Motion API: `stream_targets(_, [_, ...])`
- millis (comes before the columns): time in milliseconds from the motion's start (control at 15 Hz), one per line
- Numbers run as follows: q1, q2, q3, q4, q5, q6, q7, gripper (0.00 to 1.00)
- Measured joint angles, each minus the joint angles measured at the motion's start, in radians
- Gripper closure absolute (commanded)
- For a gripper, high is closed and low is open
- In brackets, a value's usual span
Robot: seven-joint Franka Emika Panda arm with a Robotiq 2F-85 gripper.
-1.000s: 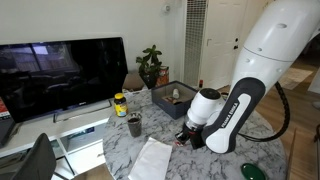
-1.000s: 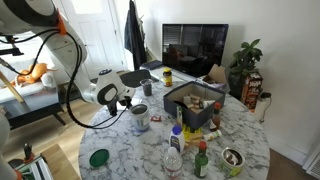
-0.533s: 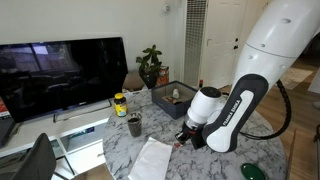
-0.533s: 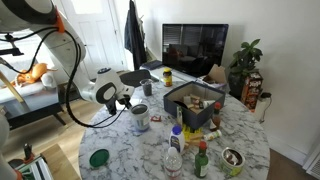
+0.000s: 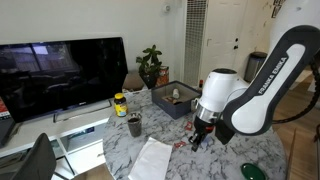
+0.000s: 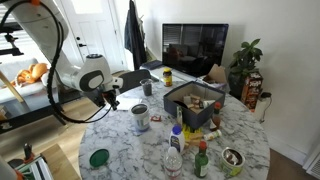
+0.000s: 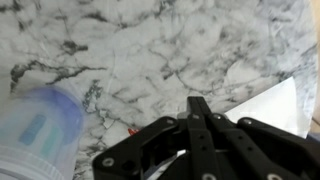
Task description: Put the tomato ketchup on the green lid, lift the green lid and put the ketchup in the grey cup
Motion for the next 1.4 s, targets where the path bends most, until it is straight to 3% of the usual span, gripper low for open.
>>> stream_targets(67, [-0.055, -0.044, 0.053, -0.032, 0.007, -0.053, -0.043, 1.0])
stream_targets(133, [-0.107, -0.088, 0.1, -0.062, 0.02, -0.115, -0.094, 0.74])
stream_targets(200, [-0.143, -0.126, 0.127, -0.088, 0.032, -0.169, -0.135, 0.73])
stream_targets(333, [-0.171, -0.179, 0.131, -0.127, 0.034, -0.203, -0.156, 0.6])
stream_targets(533, [-0.176, -0.188, 0.119, -0.134, 0.026, -0.122, -0.069, 0.38])
stream_targets(733, [-0.169, -0.142, 0.104, -0.129, 0.011, 0.046, 0.049, 0.14])
stream_targets(867, [-0.135, -0.09, 0.06, -0.112, -0.014, 0.123, 0.137, 0.01])
stream_targets(1133, [-0.03, 0.037, -0.049, -0.034, -0.019, 0.186, 0.241, 0.0])
stream_targets(1400, [0.042, 0.147, -0.089, 0.074, 0.015, 0.192, 0.275, 0.0])
